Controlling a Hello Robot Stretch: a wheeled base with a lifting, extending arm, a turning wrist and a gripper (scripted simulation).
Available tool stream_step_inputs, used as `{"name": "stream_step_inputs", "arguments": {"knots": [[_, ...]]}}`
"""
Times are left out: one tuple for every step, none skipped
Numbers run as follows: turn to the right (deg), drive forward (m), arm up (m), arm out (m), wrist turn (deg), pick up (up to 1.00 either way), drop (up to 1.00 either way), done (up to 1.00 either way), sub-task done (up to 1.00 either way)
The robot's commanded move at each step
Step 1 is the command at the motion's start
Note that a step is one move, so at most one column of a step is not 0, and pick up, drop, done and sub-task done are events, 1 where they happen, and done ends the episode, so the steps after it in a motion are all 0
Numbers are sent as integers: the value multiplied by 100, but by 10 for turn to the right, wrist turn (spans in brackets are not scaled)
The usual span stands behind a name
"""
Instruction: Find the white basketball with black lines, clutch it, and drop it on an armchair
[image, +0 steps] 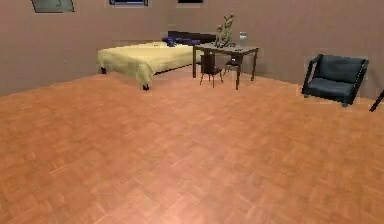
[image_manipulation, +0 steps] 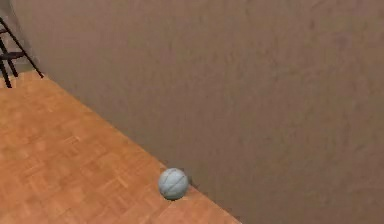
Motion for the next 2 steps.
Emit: {"name": "stream_step_inputs", "arguments": {"knots": [[450, 0, 0, 0, 0, 0, 0, 0, 0], [450, 0, 0, 0, 0, 0, 0, 0, 0]]}}
